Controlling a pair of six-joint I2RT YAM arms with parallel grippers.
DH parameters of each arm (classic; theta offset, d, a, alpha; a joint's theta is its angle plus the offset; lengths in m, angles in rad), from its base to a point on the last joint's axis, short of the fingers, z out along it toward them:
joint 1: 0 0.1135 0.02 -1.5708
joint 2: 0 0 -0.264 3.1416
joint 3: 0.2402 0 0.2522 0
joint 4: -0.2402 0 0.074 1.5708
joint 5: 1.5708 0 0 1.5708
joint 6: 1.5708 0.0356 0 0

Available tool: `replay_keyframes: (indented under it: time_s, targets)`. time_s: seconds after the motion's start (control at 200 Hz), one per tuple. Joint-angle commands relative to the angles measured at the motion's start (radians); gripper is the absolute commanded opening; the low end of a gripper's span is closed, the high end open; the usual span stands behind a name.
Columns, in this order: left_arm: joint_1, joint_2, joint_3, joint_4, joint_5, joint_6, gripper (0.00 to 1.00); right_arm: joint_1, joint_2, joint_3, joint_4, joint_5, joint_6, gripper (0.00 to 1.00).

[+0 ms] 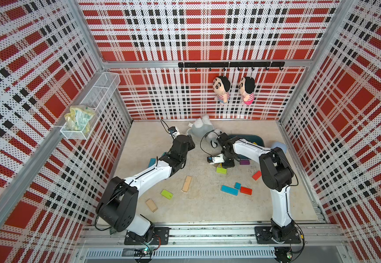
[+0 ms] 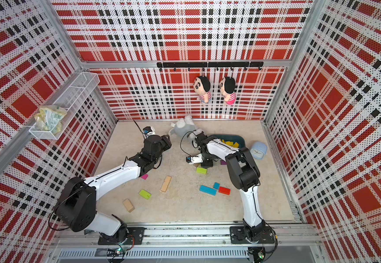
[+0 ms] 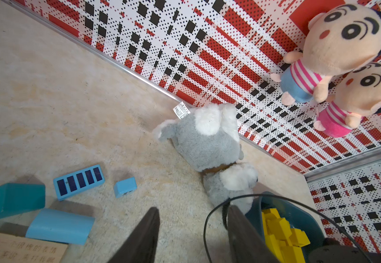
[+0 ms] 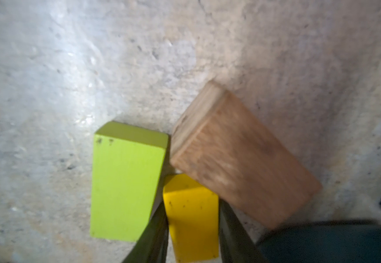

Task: Pick out the yellow building blocks
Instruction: Pick up the building block from the center of the board.

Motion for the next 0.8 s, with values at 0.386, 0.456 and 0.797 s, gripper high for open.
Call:
replay_keyframes:
  time_s: [0.386, 0.456, 0.797]
  targets:
    - [0.009, 0.006, 0.048, -0.022, -0.02, 0.008, 0.52, 0.006, -0.151, -0.031, -0.027, -0.063, 0.035, 0.24]
    - [0.01, 0.006, 0.047, -0.023, -0.026, 0.002, 0.52, 0.006, -0.214, -0.066, -0.016, -0.086, 0.053, 0.23]
    - [0.019, 0.031, 0.05, -0.012, -0.038, -0.027, 0.52, -0.106, -0.543, -0.327, 0.423, -0.196, 0.676, 0.11]
